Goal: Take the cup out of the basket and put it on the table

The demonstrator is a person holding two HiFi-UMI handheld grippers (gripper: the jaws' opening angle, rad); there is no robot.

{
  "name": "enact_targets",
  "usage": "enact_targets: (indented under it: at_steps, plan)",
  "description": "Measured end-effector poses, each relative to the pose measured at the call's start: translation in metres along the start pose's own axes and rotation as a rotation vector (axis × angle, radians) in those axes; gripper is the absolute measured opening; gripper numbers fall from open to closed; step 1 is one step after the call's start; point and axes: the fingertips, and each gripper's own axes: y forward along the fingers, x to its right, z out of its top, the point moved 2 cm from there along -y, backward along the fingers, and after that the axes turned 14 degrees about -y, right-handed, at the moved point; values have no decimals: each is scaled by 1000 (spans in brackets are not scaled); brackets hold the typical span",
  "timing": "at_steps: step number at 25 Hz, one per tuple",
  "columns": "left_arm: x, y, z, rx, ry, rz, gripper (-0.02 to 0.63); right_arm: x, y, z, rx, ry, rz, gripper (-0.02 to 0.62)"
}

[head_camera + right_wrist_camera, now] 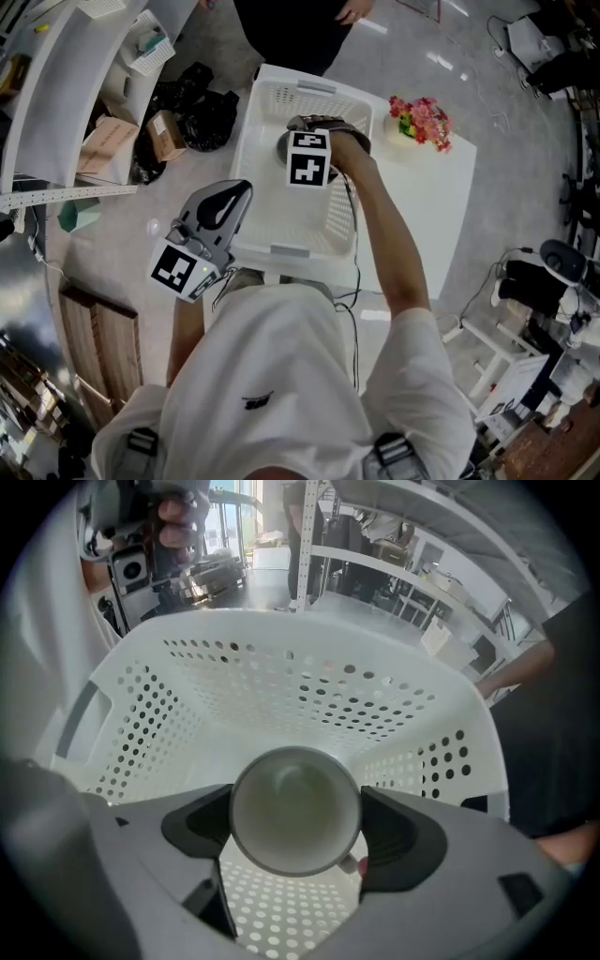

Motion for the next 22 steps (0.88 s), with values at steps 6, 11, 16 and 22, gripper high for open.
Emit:
enact_targets:
  at_steps: [6, 11, 16, 22]
  plan:
    - [3, 2, -1, 0, 2, -11, 20, 0, -25, 8, 16, -10, -24, 420]
    - [6, 3, 0, 1, 1, -18, 20, -1, -46, 14, 29, -26, -55, 420]
    - [6, 2, 1, 0, 1, -22, 20, -2, -67, 19, 31, -38, -73, 420]
    - [10, 4, 0, -4, 8, -40, 20, -8, -91, 22, 31, -46, -91, 420]
